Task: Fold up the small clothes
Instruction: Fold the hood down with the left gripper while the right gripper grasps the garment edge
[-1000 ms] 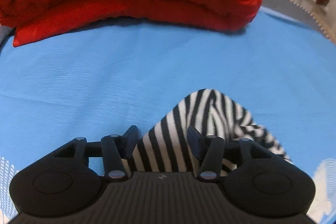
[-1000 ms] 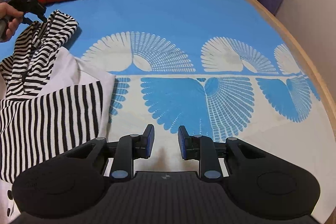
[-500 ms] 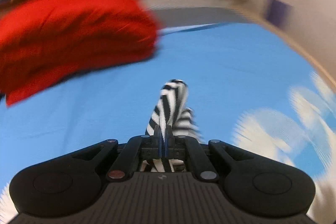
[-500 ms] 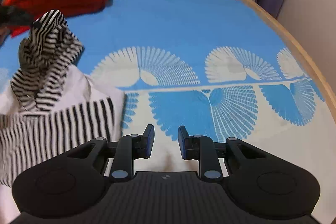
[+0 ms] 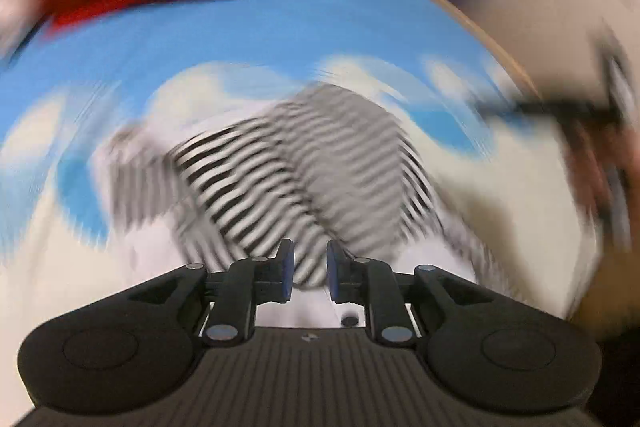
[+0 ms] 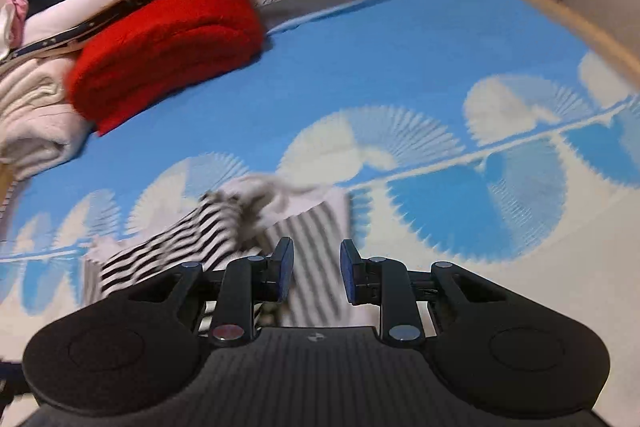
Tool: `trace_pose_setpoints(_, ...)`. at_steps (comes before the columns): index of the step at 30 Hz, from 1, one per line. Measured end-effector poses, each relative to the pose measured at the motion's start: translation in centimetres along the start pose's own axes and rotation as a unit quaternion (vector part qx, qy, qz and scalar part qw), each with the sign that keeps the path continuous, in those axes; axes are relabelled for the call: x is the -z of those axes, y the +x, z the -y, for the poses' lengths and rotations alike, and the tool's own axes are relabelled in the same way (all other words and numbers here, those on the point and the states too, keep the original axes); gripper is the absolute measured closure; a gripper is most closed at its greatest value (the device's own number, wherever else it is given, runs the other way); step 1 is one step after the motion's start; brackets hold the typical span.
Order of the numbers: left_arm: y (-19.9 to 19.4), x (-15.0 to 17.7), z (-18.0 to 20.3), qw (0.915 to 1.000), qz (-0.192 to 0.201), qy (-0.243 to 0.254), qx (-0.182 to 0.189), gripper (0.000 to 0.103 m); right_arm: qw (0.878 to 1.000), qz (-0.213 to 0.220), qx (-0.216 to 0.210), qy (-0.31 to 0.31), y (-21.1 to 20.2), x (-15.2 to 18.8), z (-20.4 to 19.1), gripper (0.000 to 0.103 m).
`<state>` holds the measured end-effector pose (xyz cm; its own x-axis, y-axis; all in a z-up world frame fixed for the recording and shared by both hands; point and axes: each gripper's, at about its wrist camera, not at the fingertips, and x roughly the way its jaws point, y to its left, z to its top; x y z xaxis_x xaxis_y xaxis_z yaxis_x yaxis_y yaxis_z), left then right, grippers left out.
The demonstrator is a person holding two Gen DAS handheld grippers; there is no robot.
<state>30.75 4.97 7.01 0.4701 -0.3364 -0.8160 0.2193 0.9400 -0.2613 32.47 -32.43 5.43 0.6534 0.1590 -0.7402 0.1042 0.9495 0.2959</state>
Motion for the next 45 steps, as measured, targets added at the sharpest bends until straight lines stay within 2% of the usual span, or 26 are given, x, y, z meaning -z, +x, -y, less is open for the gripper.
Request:
trace_pose_setpoints(1, 0.7, 0.0, -1.2, 0.9983, 0.011, -0.057, -0.001, 0.083, 1.000, -0.009, -0.008, 0.007, 0.4, 0.3, -0.2, 0.076)
trace_pose_setpoints(3, 2.6, 0.7, -3.3, 0.9881, 0.018, -0.153, -0.003, 0.077, 0.999, -0.026, -0.020, 0.019, 1.3, 0.8, -0.6, 0.076)
trace_pose_setpoints(5, 5.7, 0.2, -5.5, 0.9725, -0.018, -0.232, -0.012, 0.077, 0.998, -0.042, -0.028, 0.031, 2.4, 1.2, -1.2, 0.076)
trace_pose_setpoints(6, 6.5, 0.0, -6.2, 0.9668, -0.027, -0.254, -0.007, 0.077, 0.998, -0.050, -0.032, 0.038, 2.9, 1.5, -1.5, 0.076)
trace_pose_setpoints(10, 9.7, -1.1, -8.3, 0.9539, -0.049, -0.295, 0.027, 0.077, 0.995, -0.074, -0.041, 0.050, 5.3, 2.0, -2.9, 0.076)
trace_pose_setpoints(12, 11.2, -0.9, -8.9, 0.9485, -0.063, -0.310, 0.026, 0.073, 0.995, -0.083, -0.039, 0.048, 6.4, 2.1, -3.6, 0.076)
trace_pose_setpoints(16, 12.2, 0.2, -9.1, 0.9395, -0.080, -0.333, 0.009, 0.073, 0.994, -0.096, -0.030, 0.040, 8.6, 2.2, -4.6, 0.076)
trace_pose_setpoints(21, 13.8, 0.4, -8.4, 0.9432, -0.096, -0.317, 0.019, 0.073, 0.992, -0.118, -0.022, 0.026, 11.1, 2.9, -5.4, 0.076)
trace_pose_setpoints(23, 13.9, 0.4, -8.0, 0.9484, -0.093, -0.303, 0.017, 0.074, 0.993, -0.111, -0.022, 0.017, 11.2, 3.0, -5.6, 0.086)
trace_pose_setpoints(24, 14.0, 0.5, -7.9, 0.9501, -0.091, -0.298, 0.015, 0.097, 0.994, -0.106, -0.028, 0.015, 11.1, 3.0, -5.6, 0.098)
trace_pose_setpoints(25, 13.5, 0.4, -8.0, 0.9508, -0.080, -0.299, 0.012, 0.102, 0.994, -0.101, -0.037, 0.019, 11.0, 2.9, -5.6, 0.101)
trace_pose_setpoints(27, 11.7, -0.6, -8.1, 0.9568, -0.037, -0.288, 0.010, 0.103, 0.992, -0.084, -0.070, 0.057, 10.2, 2.5, -4.8, 0.102)
trace_pose_setpoints(28, 9.8, -1.7, -8.2, 0.9604, 0.003, -0.278, 0.013, 0.103, 0.989, -0.075, -0.089, 0.091, 9.5, 2.1, -4.2, 0.102)
trace_pose_setpoints(31, 4.2, -4.0, -8.5, 0.9623, 0.112, -0.246, 0.032, 0.103, 0.963, -0.013, -0.189, 0.194, 5.9, 0.8, -2.2, 0.102)
trace_pose_setpoints(32, 2.9, -4.3, -8.8, 0.9614, 0.134, -0.239, 0.031, 0.103, 0.952, 0.005, -0.216, 0.217, 4.8, 0.7, -1.5, 0.102)
trace_pose_setpoints(33, 2.2, -4.4, -9.1, 0.9609, 0.138, -0.239, 0.027, 0.103, 0.944, 0.008, -0.232, 0.233, 4.3, 0.9, -0.9, 0.102)
trace_pose_setpoints(34, 2.1, -4.3, -9.8, 0.9622, 0.119, -0.244, 0.019, 0.103, 0.937, 0.000, -0.242, 0.250, 4.3, 1.3, -0.2, 0.102)
trace_pose_setpoints(35, 2.8, -3.9, -10.4, 0.9646, 0.084, -0.250, 0.008, 0.103, 0.936, -0.021, -0.237, 0.260, 4.7, 1.8, 0.4, 0.102)
trace_pose_setpoints(37, 5.4, -2.5, -11.4, 0.9655, -0.014, -0.260, -0.011, 0.102, 0.947, -0.110, -0.171, 0.250, 6.7, 3.5, 1.3, 0.102)
trace_pose_setpoints(38, 7.0, -1.6, -11.7, 0.9620, -0.066, -0.264, -0.016, 0.101, 0.951, -0.158, -0.128, 0.233, 7.9, 4.6, 1.6, 0.102)
trace_pose_setpoints(39, 8.1, -0.8, -12.0, 0.9578, -0.099, -0.269, -0.016, 0.101, 0.955, -0.194, -0.076, 0.213, 9.0, 5.8, 1.9, 0.101)
trace_pose_setpoints(40, 8.6, -0.3, -12.2, 0.9548, -0.107, -0.277, -0.014, 0.100, 0.958, -0.202, -0.040, 0.197, 9.3, 6.4, 2.0, 0.098)
trace_pose_setpoints(41, 8.6, -0.2, -12.4, 0.9533, -0.105, -0.283, -0.014, 0.090, 0.963, -0.199, -0.013, 0.183, 9.4, 6.7, 2.0, 0.098)
trace_pose_setpoints(42, 8.4, -0.3, -12.5, 0.9533, -0.097, -0.286, -0.017, 0.075, 0.966, -0.190, -0.012, 0.178, 9.3, 6.5, 1.9, 0.098)
trace_pose_setpoints(44, 7.7, -0.6, -12.7, 0.9523, -0.069, -0.297, -0.019, 0.061, 0.970, -0.156, -0.047, 0.181, 8.6, 5.4, 1.3, 0.096)
trace_pose_setpoints(45, 7.4, -0.7, -12.9, 0.9500, -0.057, -0.307, -0.012, 0.059, 0.972, -0.141, -0.061, 0.180, 8.3, 5.0, 0.9, 0.085)
